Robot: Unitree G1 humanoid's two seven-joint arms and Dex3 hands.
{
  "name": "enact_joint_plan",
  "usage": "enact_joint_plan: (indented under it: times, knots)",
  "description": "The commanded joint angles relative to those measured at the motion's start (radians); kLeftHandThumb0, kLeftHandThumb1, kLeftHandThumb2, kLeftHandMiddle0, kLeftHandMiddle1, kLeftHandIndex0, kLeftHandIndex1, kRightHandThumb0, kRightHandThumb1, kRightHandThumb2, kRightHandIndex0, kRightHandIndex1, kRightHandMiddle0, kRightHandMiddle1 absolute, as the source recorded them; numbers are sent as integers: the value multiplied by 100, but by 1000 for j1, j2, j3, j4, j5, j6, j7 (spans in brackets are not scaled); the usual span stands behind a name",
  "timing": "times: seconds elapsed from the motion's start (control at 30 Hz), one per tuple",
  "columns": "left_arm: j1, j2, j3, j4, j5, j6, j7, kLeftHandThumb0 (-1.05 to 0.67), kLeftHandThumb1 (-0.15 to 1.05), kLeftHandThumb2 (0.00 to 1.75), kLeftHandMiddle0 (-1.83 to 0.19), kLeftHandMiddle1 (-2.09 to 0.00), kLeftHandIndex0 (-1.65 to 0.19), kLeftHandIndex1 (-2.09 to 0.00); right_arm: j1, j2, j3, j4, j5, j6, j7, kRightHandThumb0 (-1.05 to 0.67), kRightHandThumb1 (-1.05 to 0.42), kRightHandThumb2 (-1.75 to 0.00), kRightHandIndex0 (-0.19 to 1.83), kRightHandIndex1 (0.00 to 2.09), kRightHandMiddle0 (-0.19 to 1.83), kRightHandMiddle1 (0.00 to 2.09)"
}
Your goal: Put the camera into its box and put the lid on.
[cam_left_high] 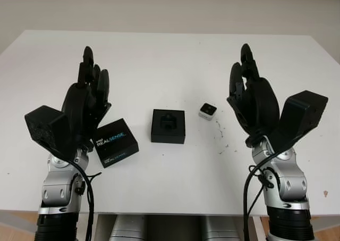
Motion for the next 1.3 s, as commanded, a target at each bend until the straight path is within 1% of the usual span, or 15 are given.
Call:
enact_joint_plan:
  times: [0.0,0.27,0.33,0.4,0.43,0.5,0.57,0.6,0.63,0.67,0.73,0.83,0.93,1.03,1.27]
  knots:
    - [-10,5,5,-11,-4,-4,-3,-77,105,54,19,-2,19,0,-2,3,-3,-14,2,-7,-1,-65,-105,-68,-19,0,-19,0]
    - [-15,3,-1,7,6,-21,-7,-77,105,55,19,-1,19,-1,-12,-14,-6,11,-5,-8,13,-67,-105,-66,-19,0,-19,0]
    - [-14,4,-4,11,8,-30,-11,-77,105,56,19,0,19,-1,-30,-35,-16,21,-7,1,21,-67,-105,-58,-19,0,-18,1]
    - [-13,2,-5,10,13,-34,-9,-77,105,56,19,-1,19,-1,-69,-90,-16,48,-52,6,23,-66,-105,-42,-15,3,-14,4]
    - [-12,0,-5,8,14,-33,-6,-77,105,56,19,-1,19,-1,-96,-122,-13,75,-84,-4,22,-69,-103,-26,-6,7,-4,9]
    - [-9,0,-6,3,19,-34,-4,-77,105,56,19,-2,19,-2,-151,-178,-22,136,-113,-22,41,-63,-96,-11,6,13,8,16]
    - [-7,0,-6,2,20,-37,-4,-77,105,56,19,-2,19,-2,-205,-245,-19,213,-137,-65,91,-55,-90,-6,15,18,14,21]
    - [-7,0,-5,2,18,-38,-5,-77,105,55,19,-2,19,-2,-232,-287,-7,260,-156,-106,129,-52,-88,-6,19,19,13,31]
    - [-7,1,-5,3,18,-39,-6,-76,105,56,19,-1,19,-2,-259,-331,8,312,-175,-154,175,-47,-86,-5,22,21,4,55]
    - [-6,0,-5,3,19,-41,-6,-76,105,56,19,-1,19,-1,-286,-371,21,364,-190,-201,224,-45,-85,-5,22,21,-1,65]
    - [-5,2,-6,3,22,-41,-5,-76,105,57,19,-2,19,-1,-339,-441,59,472,-244,-300,290,-45,-82,-5,23,21,-3,72]
    - [-3,3,-8,0,17,-35,-11,-76,105,57,19,-1,19,0,-406,-503,123,604,-346,-449,314,-50,-78,-4,26,22,1,71]
    - [-3,4,-9,-3,16,-30,-14,-75,105,58,19,0,19,0,-453,-545,179,697,-450,-567,289,-52,-77,-4,27,22,4,72]
    - [-6,5,-5,5,10,-30,-20,-74,105,59,19,0,19,0,-496,-590,241,759,-556,-646,281,-53,-78,-5,26,21,4,70]
    - [-8,7,-5,6,12,-25,-18,-75,105,58,19,0,19,0,-566,-636,315,811,-649,-688,351,-42,-81,-6,23,10,20,28]
